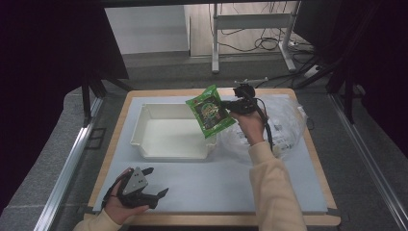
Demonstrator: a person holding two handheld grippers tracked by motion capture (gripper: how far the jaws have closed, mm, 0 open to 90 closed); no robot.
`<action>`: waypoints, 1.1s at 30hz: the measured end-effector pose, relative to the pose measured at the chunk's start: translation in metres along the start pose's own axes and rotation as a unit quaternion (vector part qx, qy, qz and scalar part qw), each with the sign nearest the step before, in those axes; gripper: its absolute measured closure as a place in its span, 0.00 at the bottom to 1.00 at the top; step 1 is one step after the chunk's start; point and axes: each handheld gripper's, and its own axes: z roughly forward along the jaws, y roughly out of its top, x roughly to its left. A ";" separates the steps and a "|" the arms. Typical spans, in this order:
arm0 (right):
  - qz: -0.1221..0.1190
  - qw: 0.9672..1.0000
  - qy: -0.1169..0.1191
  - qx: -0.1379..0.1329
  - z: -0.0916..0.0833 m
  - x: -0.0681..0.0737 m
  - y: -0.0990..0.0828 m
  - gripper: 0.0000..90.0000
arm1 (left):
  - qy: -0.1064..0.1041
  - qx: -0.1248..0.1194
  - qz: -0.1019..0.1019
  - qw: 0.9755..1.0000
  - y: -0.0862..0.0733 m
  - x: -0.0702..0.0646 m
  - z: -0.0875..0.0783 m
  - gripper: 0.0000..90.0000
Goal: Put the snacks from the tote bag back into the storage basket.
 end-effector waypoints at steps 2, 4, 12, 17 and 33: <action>0.000 1.000 0.003 0.000 0.003 0.003 0.000 1.00 | 0.000 -0.001 0.000 1.000 0.000 0.000 0.000 0.16; 0.002 1.000 0.004 0.001 0.007 0.006 0.000 1.00 | 0.002 0.000 -0.002 1.000 0.000 0.000 0.000 0.16; 0.002 1.000 0.007 0.002 0.017 0.014 0.000 1.00 | 0.000 0.000 -0.004 1.000 0.000 0.000 0.001 0.16; 0.003 1.000 0.011 0.003 0.023 0.019 -0.001 1.00 | 0.001 0.000 -0.005 1.000 0.000 0.000 0.000 0.16; -0.001 1.000 0.021 0.007 0.044 0.035 -0.002 1.00 | 0.000 0.001 -0.005 1.000 -0.001 0.001 0.000 0.16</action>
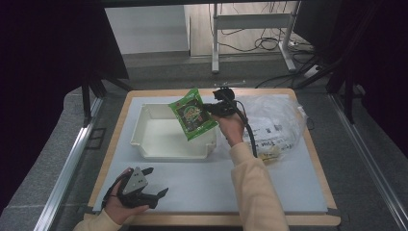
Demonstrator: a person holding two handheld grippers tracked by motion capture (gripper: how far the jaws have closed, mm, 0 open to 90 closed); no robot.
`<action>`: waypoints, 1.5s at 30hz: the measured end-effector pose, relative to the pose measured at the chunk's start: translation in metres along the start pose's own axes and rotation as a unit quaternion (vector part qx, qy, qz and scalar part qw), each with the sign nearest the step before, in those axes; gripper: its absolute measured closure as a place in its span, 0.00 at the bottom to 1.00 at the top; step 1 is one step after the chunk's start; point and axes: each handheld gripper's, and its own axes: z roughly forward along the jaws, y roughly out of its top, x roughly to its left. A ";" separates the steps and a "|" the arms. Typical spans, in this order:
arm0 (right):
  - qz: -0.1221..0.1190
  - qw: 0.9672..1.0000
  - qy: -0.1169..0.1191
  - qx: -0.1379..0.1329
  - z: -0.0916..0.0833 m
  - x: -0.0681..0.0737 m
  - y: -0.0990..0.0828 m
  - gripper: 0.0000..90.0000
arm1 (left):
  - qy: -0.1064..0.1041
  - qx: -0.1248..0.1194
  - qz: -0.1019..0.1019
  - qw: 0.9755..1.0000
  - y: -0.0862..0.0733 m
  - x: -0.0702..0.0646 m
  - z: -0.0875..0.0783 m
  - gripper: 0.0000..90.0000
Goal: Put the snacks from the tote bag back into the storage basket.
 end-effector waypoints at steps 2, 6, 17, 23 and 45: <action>-0.001 1.000 0.003 0.001 0.004 0.002 0.000 1.00 | 0.000 -0.001 -0.001 1.000 0.000 0.000 0.000 0.16; 0.001 1.000 0.006 0.004 0.008 0.004 -0.001 1.00 | 0.000 0.000 0.000 1.000 0.000 0.000 0.000 0.16; 0.010 1.000 0.011 0.004 0.018 0.008 -0.004 1.00 | 0.000 0.001 0.000 1.000 0.000 0.001 0.000 0.16; 0.018 1.000 0.010 0.011 0.032 0.013 -0.008 1.00 | -0.002 -0.004 -0.001 1.000 0.000 0.000 -0.001 0.16; 0.023 0.999 0.006 0.026 0.078 0.037 -0.017 1.00 | -0.005 -0.007 -0.004 1.000 0.001 0.002 -0.001 0.16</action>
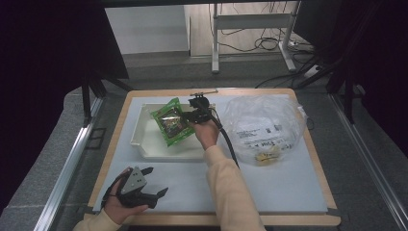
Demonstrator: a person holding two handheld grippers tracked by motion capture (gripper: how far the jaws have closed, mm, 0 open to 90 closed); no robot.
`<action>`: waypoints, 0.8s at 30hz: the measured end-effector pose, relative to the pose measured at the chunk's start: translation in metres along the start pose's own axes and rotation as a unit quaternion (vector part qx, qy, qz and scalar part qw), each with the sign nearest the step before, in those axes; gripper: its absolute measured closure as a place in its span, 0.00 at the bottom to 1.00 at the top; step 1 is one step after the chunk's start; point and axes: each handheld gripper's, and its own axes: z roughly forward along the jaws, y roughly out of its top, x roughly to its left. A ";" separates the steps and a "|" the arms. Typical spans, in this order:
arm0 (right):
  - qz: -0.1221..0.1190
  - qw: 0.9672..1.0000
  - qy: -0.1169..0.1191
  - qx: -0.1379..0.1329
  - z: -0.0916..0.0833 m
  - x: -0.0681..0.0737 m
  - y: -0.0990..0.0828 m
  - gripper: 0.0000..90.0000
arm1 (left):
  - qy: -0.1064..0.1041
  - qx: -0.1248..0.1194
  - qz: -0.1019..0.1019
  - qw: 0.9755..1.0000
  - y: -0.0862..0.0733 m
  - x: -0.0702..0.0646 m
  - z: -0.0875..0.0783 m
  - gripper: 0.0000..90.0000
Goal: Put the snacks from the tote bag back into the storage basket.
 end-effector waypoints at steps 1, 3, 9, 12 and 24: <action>0.000 1.000 0.000 0.000 0.000 0.000 0.000 1.00 | 0.000 0.000 0.000 1.000 0.000 0.000 0.000 0.16; 0.001 1.000 0.000 0.002 0.004 0.003 -0.001 1.00 | -0.001 0.001 0.000 1.000 0.000 0.000 0.001 0.16; 0.007 1.000 -0.002 -0.001 0.013 0.010 -0.001 1.00 | -0.002 0.000 -0.001 1.000 0.000 0.001 0.000 0.16; 0.013 1.000 -0.003 0.000 0.019 0.015 -0.002 1.00 | -0.003 -0.003 -0.004 1.000 0.000 0.001 -0.001 0.16; 0.032 0.999 -0.030 0.009 0.039 0.029 -0.010 1.00 | -0.008 -0.010 -0.004 1.000 0.001 0.001 -0.003 0.16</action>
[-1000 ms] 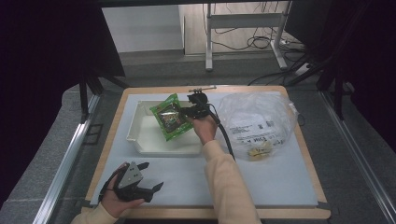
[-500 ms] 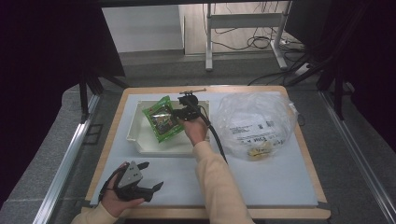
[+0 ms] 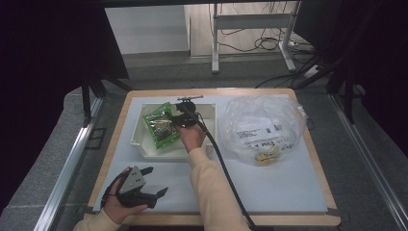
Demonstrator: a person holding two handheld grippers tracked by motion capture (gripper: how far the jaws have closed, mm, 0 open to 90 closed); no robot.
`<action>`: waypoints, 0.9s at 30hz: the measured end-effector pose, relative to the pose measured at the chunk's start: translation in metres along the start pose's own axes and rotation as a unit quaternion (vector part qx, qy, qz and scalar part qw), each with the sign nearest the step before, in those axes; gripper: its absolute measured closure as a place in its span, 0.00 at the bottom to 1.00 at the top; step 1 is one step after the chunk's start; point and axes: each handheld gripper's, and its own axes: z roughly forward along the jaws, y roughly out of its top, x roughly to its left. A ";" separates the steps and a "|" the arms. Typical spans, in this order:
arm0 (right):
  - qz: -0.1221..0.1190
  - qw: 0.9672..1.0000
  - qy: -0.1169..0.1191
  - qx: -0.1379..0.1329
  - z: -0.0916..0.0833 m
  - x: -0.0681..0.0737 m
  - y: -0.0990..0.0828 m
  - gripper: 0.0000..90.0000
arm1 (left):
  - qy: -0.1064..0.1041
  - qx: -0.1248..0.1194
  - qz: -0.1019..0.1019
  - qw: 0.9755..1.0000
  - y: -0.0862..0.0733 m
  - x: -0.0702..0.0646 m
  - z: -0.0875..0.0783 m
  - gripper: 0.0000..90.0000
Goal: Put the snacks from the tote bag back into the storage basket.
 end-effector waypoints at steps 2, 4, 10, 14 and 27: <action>0.004 1.000 -0.007 0.002 0.004 0.002 -0.002 1.00 | -0.001 -0.002 0.001 1.000 0.000 0.000 -0.001 0.16; 0.005 1.000 -0.009 0.003 0.005 0.002 -0.002 1.00 | -0.002 -0.003 0.001 1.000 0.000 0.000 -0.001 0.16; 0.009 1.000 -0.018 0.007 0.014 0.004 -0.006 0.98 | -0.003 -0.004 0.002 1.000 0.000 0.000 -0.001 0.16; -0.002 1.000 -0.020 0.020 0.022 0.006 -0.011 0.93 | -0.003 -0.001 0.002 1.000 0.000 0.000 0.000 0.16; -0.061 0.998 0.002 0.027 -0.003 0.010 -0.004 0.60 | 0.001 -0.001 0.000 1.000 -0.001 0.003 -0.001 0.16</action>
